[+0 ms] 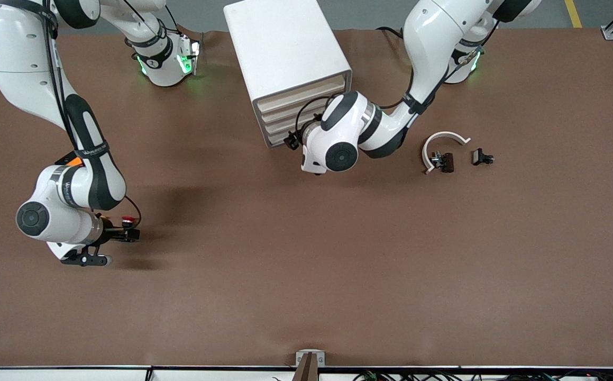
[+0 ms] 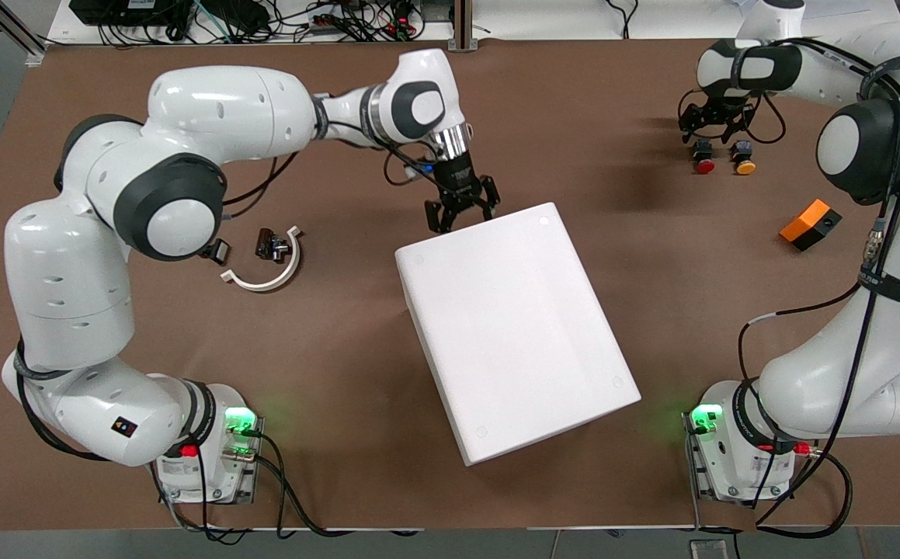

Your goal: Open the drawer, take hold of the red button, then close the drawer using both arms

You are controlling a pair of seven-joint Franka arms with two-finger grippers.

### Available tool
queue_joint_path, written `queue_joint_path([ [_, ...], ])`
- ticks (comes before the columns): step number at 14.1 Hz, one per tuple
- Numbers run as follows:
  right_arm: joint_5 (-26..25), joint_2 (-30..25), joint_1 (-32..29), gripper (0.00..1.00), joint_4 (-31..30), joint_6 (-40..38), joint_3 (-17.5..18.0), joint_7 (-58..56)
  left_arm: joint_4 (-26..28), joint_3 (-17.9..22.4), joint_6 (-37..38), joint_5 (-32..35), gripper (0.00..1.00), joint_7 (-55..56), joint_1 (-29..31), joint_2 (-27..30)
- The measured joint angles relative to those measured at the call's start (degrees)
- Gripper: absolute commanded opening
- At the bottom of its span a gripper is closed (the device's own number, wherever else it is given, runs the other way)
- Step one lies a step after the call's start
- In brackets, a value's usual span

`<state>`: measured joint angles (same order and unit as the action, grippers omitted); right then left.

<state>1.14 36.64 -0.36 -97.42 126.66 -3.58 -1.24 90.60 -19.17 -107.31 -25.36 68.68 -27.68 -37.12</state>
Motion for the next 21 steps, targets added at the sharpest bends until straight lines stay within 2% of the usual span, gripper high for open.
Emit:
queue_joint_path([
  [5,-0.2,-5.2,0.1,1.0,2.7,-8.2,0.1,0.0,-8.0,0.3,0.0,15.4,1.0,-0.1,7.5,0.9],
  [9,-0.3,-12.7,-0.2,1.0,7.8,-25.0,-0.5,0.0,-11.0,1.0,0.4,18.0,1.0,-3.5,15.5,3.5],
  [13,-0.3,-18.4,-2.1,1.0,13.8,-36.6,-0.9,0.0,-11.0,1.0,11.0,20.6,1.0,-12.9,21.4,8.2],
  [16,-0.5,-19.2,-3.6,1.0,20.8,-45.7,-0.9,0.0,-11.0,1.1,17.9,23.3,1.0,-22.3,23.7,11.1],
  [18,-0.5,-19.2,-4.1,1.0,24.9,-49.4,-1.2,0.0,-11.0,3.9,21.6,23.5,1.0,-30.5,24.1,13.6],
  [21,-0.5,-19.2,-4.2,1.0,27.1,-50.9,-1.0,0.0,-10.8,12.6,28.0,23.1,1.0,-42.4,21.4,18.2],
])
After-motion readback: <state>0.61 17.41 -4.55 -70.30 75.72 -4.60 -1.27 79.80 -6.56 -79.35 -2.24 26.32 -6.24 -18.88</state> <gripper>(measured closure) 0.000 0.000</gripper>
